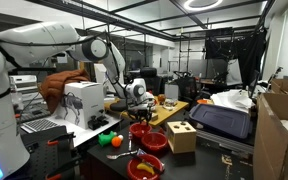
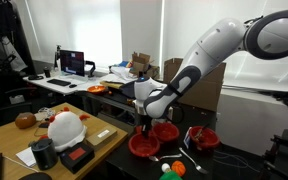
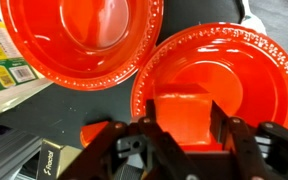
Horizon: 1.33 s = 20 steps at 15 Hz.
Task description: Move the red block to the red bowl on the left.
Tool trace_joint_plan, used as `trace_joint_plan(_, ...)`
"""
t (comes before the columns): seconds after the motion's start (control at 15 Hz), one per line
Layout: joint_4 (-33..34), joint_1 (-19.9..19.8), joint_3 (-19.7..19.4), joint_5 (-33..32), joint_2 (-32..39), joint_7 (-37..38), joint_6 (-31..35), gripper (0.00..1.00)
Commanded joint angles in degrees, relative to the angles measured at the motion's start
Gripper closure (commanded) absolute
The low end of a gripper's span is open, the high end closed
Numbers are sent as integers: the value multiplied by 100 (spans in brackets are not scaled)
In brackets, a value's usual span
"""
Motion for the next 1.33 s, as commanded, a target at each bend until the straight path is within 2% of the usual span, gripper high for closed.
trace_joint_plan(0.0, -114, -84, 66, 94, -166, 235, -238, 15)
trace_joint_plan(0.07, -139, -121, 94, 141, -189, 249, -303, 6)
trace_joint_plan(0.2, -172, -162, 121, 210, -211, 310, -386, 0)
trace_joint_plan(0.67, -674, -361, 79, 407, -739, 526, -422, 0)
trace_joint_plan(1.27, -2303, -1118, -13, 828, -2365, 915, -349, 0)
